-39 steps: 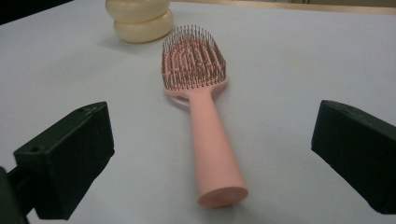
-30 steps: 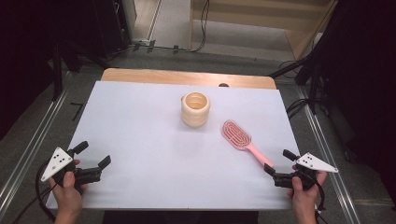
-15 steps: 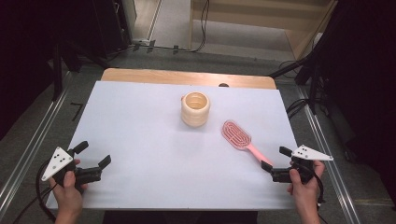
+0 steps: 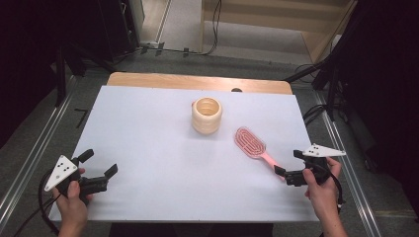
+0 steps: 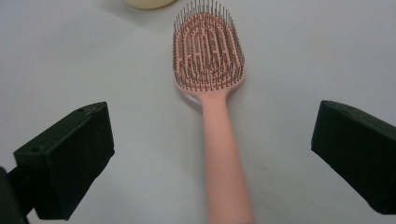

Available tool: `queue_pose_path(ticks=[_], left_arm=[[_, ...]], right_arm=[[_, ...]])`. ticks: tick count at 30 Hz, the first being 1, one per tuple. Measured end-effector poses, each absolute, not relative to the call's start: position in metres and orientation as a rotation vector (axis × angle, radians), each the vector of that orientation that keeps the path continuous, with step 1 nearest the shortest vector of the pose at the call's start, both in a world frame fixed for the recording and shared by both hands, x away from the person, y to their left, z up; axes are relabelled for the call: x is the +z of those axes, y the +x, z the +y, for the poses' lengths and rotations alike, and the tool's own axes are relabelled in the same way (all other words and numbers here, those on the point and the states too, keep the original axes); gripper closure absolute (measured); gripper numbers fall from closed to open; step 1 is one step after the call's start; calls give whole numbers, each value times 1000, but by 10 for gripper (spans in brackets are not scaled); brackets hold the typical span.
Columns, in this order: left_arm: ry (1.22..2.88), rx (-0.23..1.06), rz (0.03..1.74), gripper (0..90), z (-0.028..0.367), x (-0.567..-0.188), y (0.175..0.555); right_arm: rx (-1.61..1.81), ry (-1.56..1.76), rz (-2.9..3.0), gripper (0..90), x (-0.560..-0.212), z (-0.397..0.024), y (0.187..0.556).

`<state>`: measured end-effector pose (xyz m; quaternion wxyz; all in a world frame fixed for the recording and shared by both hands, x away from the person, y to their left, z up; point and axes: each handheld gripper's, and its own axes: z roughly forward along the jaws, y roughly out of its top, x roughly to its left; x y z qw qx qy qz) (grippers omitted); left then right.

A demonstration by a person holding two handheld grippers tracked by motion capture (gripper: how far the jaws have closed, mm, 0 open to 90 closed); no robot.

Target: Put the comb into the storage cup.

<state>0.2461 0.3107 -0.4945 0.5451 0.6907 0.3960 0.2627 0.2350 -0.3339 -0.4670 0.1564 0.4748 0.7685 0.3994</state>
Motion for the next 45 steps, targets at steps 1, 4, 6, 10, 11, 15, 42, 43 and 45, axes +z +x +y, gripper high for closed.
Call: queue_pose_path(ticks=[1, 4, 6, 10, 11, 15, 42, 43, 45], left_arm=[[1639, 623, 937, 0, 311, -495, 246], [1638, 623, 937, 0, 311, -495, 246], [1641, 620, 933, 0, 311, -495, 246], [1644, 622, 931, 0, 310, -495, 246], [1644, 622, 931, 0, 310, -495, 246], [1643, 622, 930, 0, 310, -495, 246], [1646, 622, 926, 0, 310, -494, 246], [1646, 622, 926, 0, 310, -494, 246], [1646, 622, 927, 0, 310, -494, 246]], right_arm=[[1136, 1361, 2208, 0, -466, -333, 236], [1100, 1348, 2252, 0, -463, -330, 241], [1084, 1343, 2300, 0, -462, -327, 245], [1075, 1345, 2324, 0, -459, -325, 249], [1060, 1351, 2339, 0, -458, -324, 252], [1011, 1360, 2378, 0, -457, -322, 258], [667, 1369, 2626, 0, -458, -303, 299], [645, 1374, 2623, 41, -458, -301, 300], [623, 1385, 2616, 119, -459, -299, 301]])
